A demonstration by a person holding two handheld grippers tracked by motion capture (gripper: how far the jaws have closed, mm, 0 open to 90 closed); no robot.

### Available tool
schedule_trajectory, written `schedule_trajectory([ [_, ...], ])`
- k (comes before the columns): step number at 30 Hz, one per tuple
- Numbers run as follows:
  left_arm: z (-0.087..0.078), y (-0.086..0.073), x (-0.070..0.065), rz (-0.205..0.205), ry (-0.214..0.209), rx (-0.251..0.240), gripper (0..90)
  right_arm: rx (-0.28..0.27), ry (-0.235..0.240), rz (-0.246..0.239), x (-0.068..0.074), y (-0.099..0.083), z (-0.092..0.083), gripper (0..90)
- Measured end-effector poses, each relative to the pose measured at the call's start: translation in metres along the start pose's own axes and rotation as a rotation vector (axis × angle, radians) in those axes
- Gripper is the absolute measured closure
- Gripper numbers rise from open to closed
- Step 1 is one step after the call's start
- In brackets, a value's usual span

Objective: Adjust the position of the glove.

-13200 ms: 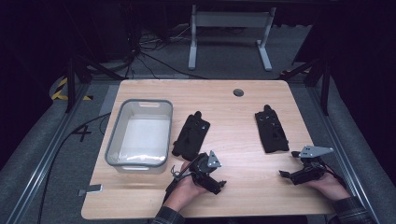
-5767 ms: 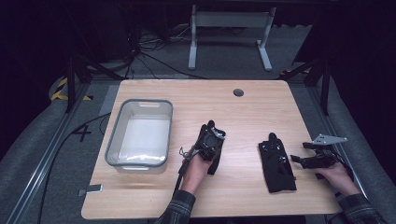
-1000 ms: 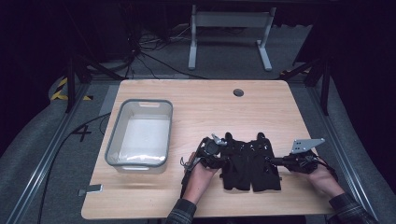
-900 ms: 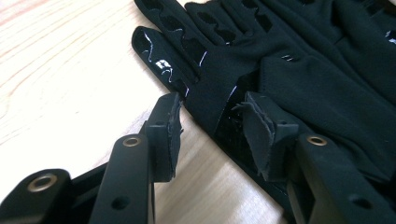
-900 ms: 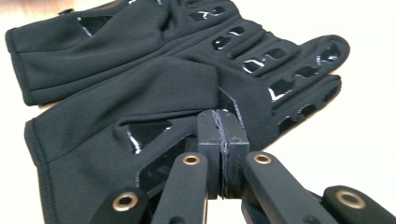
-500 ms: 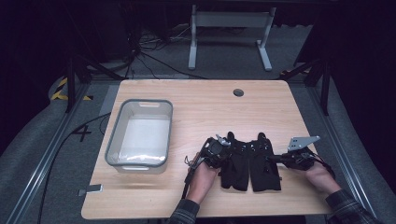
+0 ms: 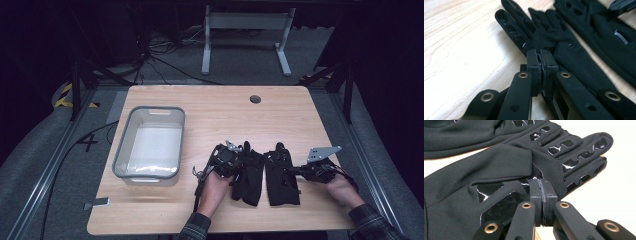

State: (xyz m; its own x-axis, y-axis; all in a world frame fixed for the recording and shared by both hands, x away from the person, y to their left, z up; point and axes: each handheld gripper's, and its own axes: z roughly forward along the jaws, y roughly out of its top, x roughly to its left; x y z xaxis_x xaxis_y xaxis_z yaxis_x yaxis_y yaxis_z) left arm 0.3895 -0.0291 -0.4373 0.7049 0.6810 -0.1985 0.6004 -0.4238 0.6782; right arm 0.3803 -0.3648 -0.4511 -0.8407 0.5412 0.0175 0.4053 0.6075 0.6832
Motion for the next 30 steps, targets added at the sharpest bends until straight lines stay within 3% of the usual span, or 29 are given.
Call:
schedule_trajectory([
  [4, -0.008, 0.001, 0.001, -0.007, 0.001, -0.023, 87.3, 0.0, 0.001, -0.005, 0.002, 0.001, 0.001, 90.0],
  [15, -0.02, 0.005, 0.001, -0.037, -0.049, -0.096, 87.3, 0.005, 0.006, -0.01, 0.007, 0.007, 0.006, 90.0],
  [30, -0.022, 0.01, -0.004, -0.053, -0.128, -0.121, 87.3, 0.014, 0.003, -0.023, 0.013, 0.019, 0.017, 90.0],
])
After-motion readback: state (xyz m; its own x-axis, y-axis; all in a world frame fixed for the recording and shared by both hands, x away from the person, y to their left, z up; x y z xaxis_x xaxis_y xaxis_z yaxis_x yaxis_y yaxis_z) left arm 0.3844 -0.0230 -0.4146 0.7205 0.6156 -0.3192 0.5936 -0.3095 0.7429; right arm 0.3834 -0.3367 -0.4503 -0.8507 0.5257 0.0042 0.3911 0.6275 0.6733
